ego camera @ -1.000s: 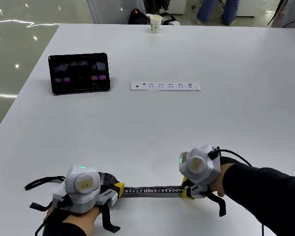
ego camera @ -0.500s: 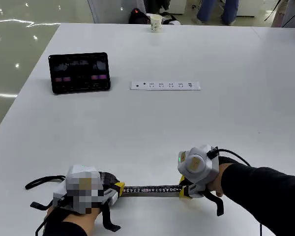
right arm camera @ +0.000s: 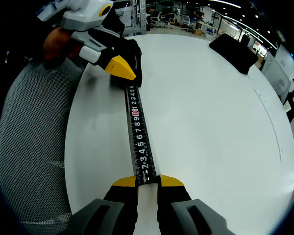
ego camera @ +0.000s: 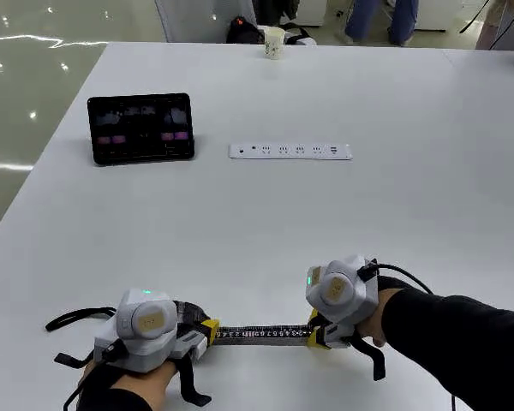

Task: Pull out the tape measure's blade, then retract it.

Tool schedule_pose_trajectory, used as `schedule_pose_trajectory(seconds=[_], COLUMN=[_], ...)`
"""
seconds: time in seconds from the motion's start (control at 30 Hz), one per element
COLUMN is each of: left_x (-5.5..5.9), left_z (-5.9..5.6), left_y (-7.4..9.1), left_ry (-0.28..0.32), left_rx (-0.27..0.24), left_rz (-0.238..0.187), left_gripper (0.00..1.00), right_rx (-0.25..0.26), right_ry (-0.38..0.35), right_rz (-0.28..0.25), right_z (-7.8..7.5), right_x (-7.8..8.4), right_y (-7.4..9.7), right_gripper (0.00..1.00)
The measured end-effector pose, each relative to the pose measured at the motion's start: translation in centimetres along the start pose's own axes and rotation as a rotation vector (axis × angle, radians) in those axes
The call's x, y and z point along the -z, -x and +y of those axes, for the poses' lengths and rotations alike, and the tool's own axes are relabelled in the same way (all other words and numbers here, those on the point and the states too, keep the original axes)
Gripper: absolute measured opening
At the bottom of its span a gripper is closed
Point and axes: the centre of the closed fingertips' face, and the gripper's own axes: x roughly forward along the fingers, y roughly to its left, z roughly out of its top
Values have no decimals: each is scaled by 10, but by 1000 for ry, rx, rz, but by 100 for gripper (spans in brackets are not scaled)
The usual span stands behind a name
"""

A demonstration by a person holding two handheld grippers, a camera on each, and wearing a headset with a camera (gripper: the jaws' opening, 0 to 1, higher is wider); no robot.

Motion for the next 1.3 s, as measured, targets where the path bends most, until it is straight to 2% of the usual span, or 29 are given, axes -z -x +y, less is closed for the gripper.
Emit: schedule_pose_trajectory(seconds=[1.3], left_x=[0], left_z=[0], left_y=[0], left_ry=[7], left_rx=[5], left_rz=[1], left_gripper=[62], right_rx=[-7], right_ry=[7], right_rz=[-24], right_z=[3], right_x=[-19], right_y=[-7], right_gripper=[11])
